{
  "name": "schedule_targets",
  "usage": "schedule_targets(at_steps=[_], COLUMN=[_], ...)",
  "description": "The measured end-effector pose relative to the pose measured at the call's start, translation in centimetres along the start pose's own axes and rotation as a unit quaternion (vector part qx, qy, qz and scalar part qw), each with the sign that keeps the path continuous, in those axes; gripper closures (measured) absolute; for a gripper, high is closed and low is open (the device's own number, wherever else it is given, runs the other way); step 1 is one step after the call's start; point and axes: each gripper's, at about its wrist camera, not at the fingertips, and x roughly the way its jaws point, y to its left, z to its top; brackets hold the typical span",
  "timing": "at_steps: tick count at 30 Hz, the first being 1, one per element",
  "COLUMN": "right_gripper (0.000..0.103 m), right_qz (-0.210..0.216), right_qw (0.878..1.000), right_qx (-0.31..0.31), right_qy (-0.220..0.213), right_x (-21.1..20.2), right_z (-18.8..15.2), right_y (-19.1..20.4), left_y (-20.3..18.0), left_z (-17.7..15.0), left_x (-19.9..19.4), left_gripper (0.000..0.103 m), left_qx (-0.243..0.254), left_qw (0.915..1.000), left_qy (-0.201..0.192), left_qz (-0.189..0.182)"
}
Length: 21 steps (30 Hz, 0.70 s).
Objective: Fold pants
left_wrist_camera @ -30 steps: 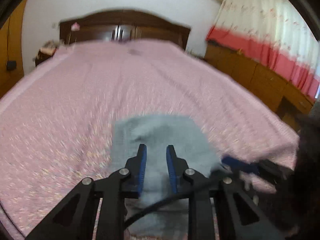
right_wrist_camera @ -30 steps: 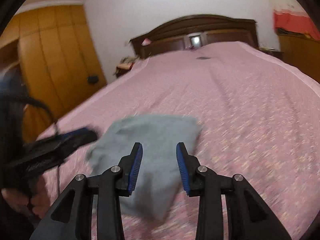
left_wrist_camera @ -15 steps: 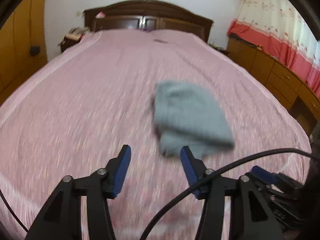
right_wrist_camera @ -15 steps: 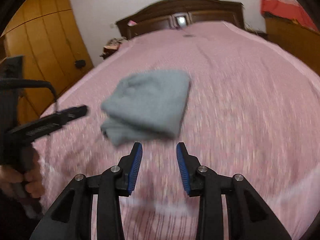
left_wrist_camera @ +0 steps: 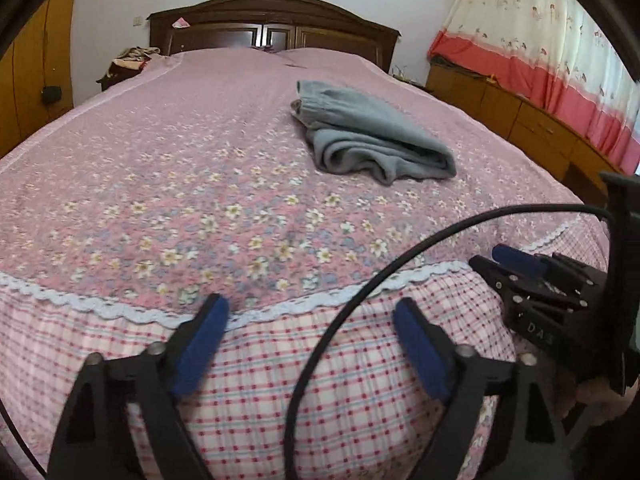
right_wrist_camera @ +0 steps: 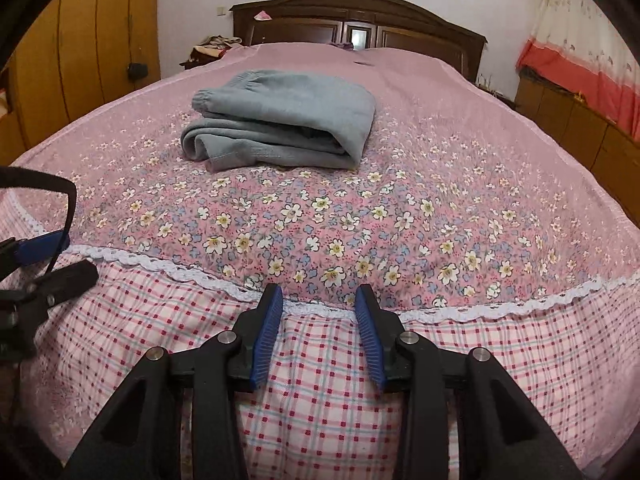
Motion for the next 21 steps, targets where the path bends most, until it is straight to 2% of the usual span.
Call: schedule_targets(at_steps=[5,21], right_gripper=[0.064,0.064], right_qz=[-0.001,-0.011], right_qw=[1.0,1.0], right_qx=[-0.005,-0.016], right_qy=[-0.006,-0.012], right_x=[0.4,-0.1], right_z=[-0.2,-0.9], right_y=[0.0,1.1], left_y=[-1.3,-0.9], left_z=[-0.1,-0.1], left_x=[1.0,0.7], left_gripper=[0.002,0.0], left_qx=[0.024,0.029], left_qw=[0.9995,0.9994], left_qy=[-0.001,-0.005], left_qz=[0.023,0.018])
